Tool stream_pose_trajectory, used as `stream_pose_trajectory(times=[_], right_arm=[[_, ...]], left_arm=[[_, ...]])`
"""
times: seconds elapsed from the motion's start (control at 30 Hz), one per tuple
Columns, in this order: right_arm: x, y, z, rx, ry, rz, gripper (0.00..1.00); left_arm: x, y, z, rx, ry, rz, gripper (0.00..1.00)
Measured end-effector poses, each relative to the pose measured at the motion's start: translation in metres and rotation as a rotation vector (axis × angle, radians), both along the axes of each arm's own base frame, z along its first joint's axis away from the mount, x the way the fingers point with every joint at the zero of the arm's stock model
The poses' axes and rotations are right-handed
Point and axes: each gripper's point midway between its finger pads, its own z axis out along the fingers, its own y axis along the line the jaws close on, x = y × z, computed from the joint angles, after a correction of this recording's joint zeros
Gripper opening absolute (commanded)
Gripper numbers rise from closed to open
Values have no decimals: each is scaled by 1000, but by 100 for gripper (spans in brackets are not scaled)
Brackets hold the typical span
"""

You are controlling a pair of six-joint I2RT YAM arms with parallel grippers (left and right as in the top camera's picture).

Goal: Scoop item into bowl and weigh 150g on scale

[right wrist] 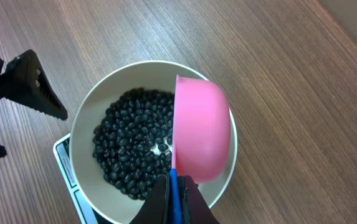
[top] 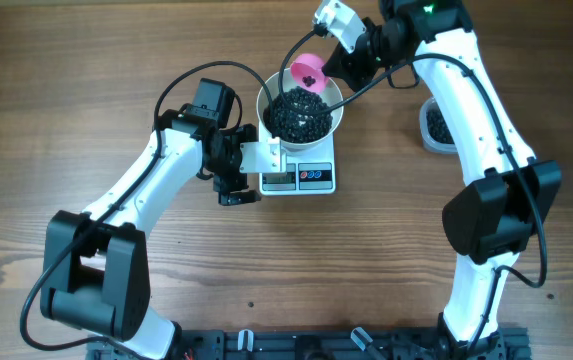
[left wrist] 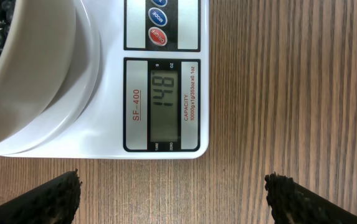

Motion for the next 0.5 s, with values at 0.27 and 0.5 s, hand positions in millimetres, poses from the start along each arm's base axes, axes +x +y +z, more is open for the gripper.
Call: stream_pose_trajectory(times=[0.27, 0.5], right_arm=[[-14, 7, -3, -11, 21, 60, 4], [-4, 11, -7, -98, -49, 43, 4]], left_arm=[[0, 0, 0, 0, 0, 0, 100], [0, 0, 0, 0, 0, 0, 100]])
